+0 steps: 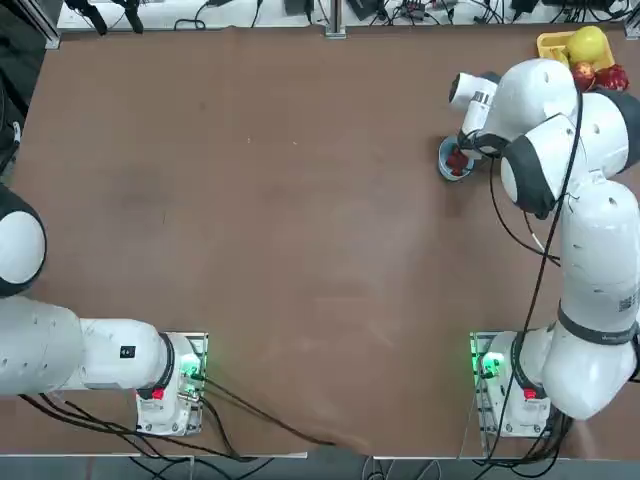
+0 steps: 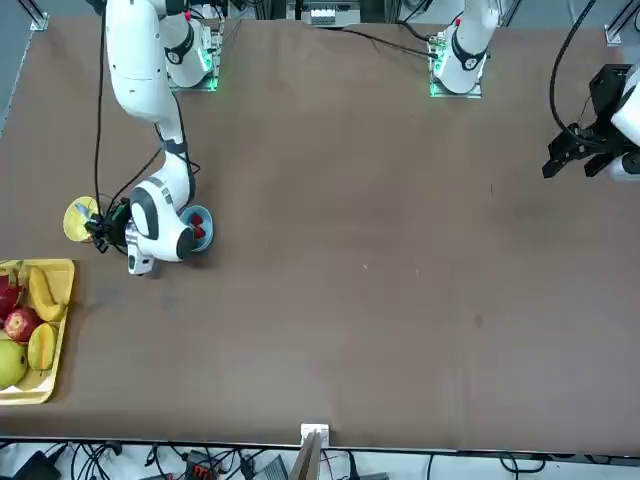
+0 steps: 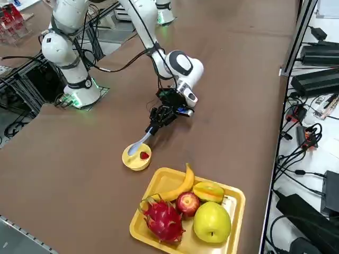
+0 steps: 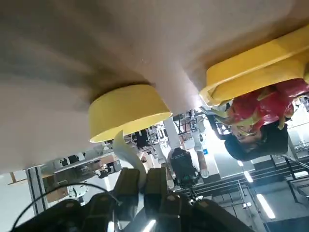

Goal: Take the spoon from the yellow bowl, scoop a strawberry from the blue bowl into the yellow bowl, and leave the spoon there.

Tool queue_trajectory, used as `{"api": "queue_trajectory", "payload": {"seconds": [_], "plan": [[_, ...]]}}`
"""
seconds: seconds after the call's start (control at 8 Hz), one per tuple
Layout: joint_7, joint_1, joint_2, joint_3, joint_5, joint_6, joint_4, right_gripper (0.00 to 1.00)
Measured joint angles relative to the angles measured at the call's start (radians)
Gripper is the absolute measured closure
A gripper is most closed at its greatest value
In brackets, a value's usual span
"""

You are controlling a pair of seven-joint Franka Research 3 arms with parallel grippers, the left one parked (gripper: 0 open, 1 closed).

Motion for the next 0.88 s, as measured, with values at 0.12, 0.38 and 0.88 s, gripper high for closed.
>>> {"api": "queue_trajectory", "payload": {"seconds": [0.12,0.38,0.88], "plan": [[0.021,0.0,0.001,0.001,0.028,0.0,0.002,0.89],[0.124,0.0,0.003,0.004,0.075,-0.01,0.003,0.89],[0.381,-0.01,0.021,0.003,0.077,-0.079,0.037,0.89]]}}
